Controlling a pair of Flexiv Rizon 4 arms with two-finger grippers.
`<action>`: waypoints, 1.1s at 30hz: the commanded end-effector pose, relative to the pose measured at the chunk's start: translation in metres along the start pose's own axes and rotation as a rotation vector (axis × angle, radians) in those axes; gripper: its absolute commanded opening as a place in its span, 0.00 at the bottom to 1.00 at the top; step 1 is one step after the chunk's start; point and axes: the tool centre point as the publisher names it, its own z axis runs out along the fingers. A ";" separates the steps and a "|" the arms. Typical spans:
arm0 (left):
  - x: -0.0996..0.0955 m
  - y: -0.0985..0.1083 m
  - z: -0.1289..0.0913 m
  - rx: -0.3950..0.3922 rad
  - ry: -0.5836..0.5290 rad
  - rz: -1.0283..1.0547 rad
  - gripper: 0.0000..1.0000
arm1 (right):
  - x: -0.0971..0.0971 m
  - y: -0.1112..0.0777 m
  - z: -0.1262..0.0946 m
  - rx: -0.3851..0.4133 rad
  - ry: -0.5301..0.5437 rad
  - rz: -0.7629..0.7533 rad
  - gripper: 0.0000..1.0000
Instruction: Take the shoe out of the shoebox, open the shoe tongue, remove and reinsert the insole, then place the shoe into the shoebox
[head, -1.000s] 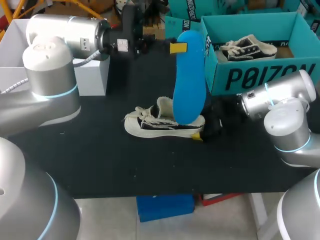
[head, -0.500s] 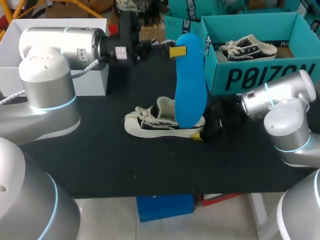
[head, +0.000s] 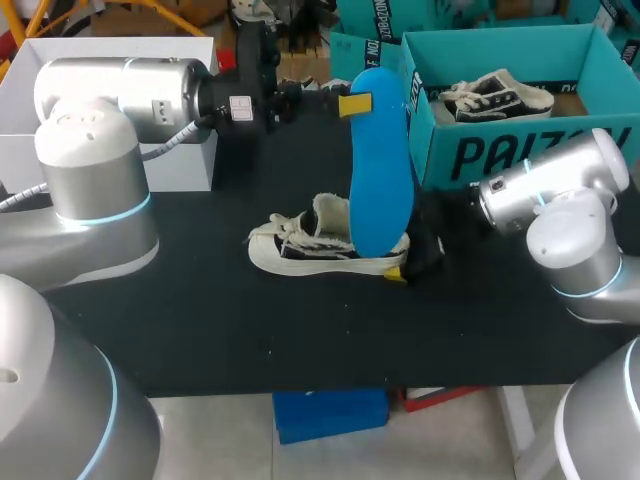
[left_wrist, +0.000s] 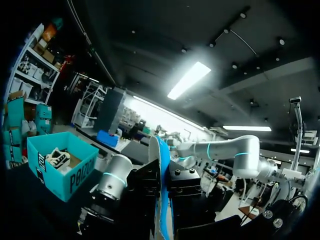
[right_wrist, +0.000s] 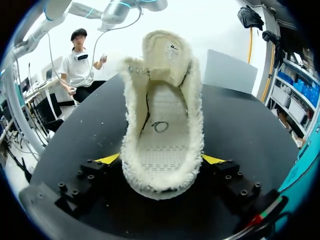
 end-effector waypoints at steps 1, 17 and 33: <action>0.001 0.001 0.001 0.002 -0.007 0.001 0.00 | -0.005 0.014 -0.014 0.115 0.050 -0.005 1.00; 0.001 0.001 0.001 0.002 -0.007 0.001 0.00 | 0.001 0.039 -0.039 0.554 0.122 0.085 1.00; 0.001 0.001 0.001 0.002 -0.007 0.001 0.00 | -0.002 0.052 -0.043 0.842 0.094 0.140 1.00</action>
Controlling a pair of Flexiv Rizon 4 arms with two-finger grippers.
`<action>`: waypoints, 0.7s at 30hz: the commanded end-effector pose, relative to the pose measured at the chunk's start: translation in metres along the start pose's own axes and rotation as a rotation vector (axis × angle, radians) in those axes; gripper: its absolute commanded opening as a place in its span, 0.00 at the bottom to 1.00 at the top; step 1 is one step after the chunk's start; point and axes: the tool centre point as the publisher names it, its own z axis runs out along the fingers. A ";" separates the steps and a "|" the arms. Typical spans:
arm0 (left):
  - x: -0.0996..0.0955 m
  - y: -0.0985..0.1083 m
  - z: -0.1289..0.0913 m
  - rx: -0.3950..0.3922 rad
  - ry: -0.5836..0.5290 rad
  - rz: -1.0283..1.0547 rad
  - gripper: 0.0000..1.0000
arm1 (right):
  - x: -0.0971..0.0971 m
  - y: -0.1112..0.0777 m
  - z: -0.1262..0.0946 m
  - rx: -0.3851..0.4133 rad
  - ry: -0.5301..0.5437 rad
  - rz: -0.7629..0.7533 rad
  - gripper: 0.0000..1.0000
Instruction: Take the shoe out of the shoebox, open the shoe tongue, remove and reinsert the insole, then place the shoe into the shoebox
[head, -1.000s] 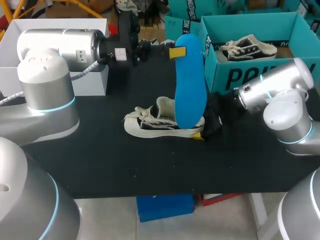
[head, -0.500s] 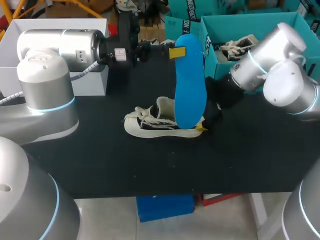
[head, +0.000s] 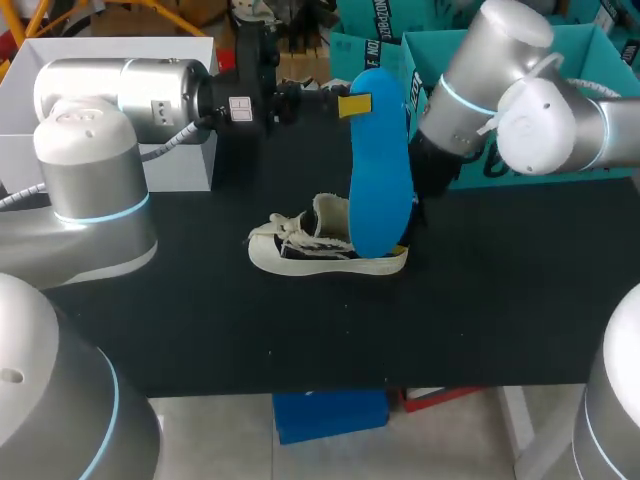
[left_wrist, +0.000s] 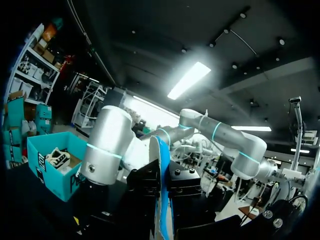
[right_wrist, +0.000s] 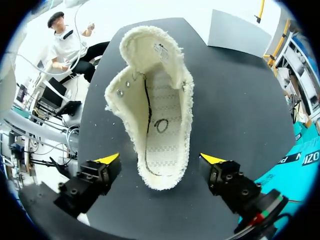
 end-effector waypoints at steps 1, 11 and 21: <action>0.001 0.001 0.001 0.002 -0.006 0.001 0.00 | 0.001 0.005 -0.003 0.274 -0.004 0.009 1.00; 0.001 0.001 0.001 0.002 -0.006 0.001 0.00 | 0.000 0.005 -0.001 0.345 0.000 0.030 1.00; 0.001 0.001 0.001 0.002 -0.006 0.001 0.00 | -0.002 0.008 -0.002 0.394 -0.011 0.041 1.00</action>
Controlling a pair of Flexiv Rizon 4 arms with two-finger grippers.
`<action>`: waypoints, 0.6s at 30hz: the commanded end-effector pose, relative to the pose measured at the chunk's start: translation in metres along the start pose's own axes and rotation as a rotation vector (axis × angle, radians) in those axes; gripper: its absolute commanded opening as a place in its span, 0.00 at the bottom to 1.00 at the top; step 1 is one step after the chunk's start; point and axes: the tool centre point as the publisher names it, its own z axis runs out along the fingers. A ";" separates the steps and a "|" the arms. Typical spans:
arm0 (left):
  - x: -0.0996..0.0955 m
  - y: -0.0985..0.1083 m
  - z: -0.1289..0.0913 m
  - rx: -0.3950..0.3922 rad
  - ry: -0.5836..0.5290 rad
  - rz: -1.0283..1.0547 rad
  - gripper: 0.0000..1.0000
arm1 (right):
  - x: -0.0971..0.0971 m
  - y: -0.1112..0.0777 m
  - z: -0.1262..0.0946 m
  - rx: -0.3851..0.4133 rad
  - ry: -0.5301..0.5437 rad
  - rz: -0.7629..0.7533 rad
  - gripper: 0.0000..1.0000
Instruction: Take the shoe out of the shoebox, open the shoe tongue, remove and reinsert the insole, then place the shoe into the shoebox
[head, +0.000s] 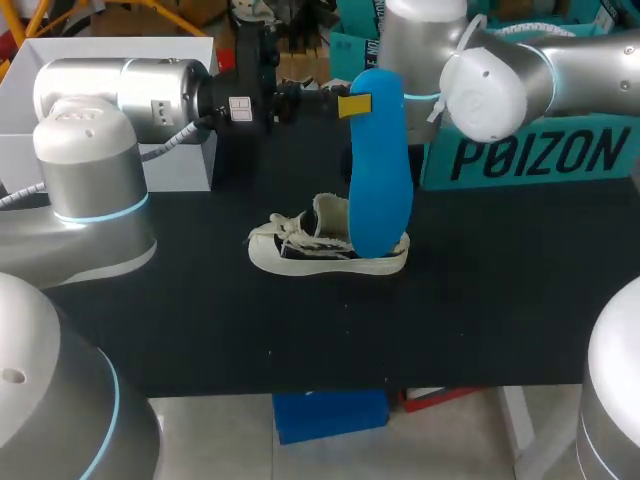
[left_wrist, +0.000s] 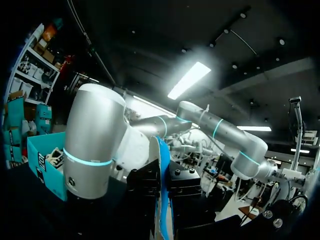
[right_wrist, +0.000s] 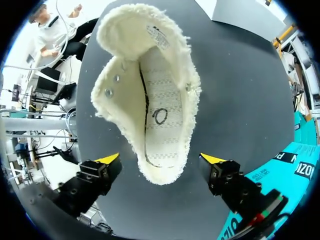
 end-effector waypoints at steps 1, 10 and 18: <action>0.001 0.001 0.002 0.003 -0.006 0.002 0.00 | -0.001 0.004 -0.001 0.105 0.001 0.004 1.00; 0.001 0.001 0.002 0.003 -0.006 0.002 0.00 | -0.001 0.002 -0.003 0.034 -0.041 0.023 1.00; 0.001 0.001 0.002 0.003 -0.006 0.002 0.00 | -0.001 0.004 -0.002 -0.032 -0.058 -0.040 1.00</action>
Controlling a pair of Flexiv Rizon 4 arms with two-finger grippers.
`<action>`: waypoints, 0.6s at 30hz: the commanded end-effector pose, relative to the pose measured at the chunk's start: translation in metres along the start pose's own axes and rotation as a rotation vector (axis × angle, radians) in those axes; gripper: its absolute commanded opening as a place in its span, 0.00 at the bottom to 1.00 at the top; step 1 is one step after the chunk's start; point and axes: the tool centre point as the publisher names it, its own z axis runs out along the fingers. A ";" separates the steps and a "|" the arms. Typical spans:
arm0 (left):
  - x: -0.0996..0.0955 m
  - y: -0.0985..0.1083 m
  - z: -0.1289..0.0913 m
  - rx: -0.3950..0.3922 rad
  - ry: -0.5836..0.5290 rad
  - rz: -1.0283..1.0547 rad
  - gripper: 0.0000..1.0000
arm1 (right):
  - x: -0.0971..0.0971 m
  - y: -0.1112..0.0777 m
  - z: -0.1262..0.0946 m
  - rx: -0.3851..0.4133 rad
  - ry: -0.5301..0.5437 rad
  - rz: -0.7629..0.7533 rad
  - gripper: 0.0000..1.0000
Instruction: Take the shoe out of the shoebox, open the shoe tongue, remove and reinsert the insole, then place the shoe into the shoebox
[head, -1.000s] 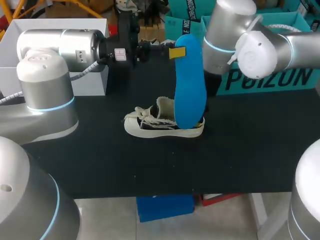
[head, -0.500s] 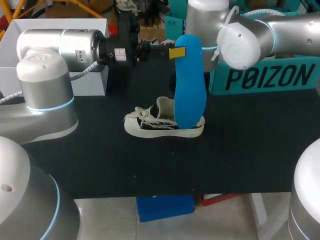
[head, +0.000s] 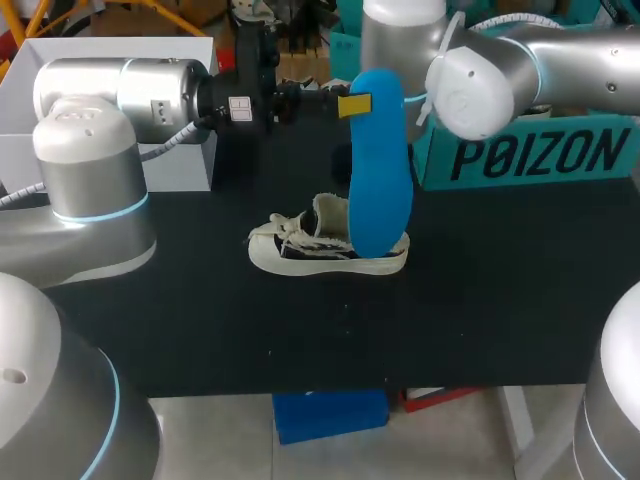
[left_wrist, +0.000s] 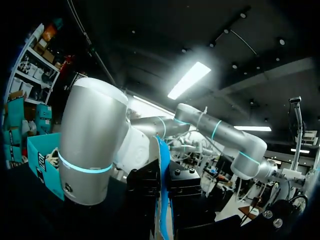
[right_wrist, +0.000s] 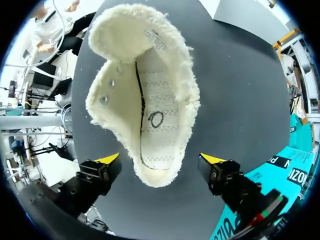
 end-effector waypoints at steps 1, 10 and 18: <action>0.001 0.001 0.002 0.003 -0.006 0.002 0.00 | 0.005 -0.005 0.001 -0.057 -0.013 -0.019 1.00; 0.001 0.001 0.002 0.003 -0.006 0.002 0.00 | 0.006 -0.005 0.000 -0.156 -0.043 -0.023 1.00; 0.001 0.001 0.002 0.003 -0.006 0.002 0.00 | 0.006 -0.006 -0.002 -0.344 -0.085 -0.019 1.00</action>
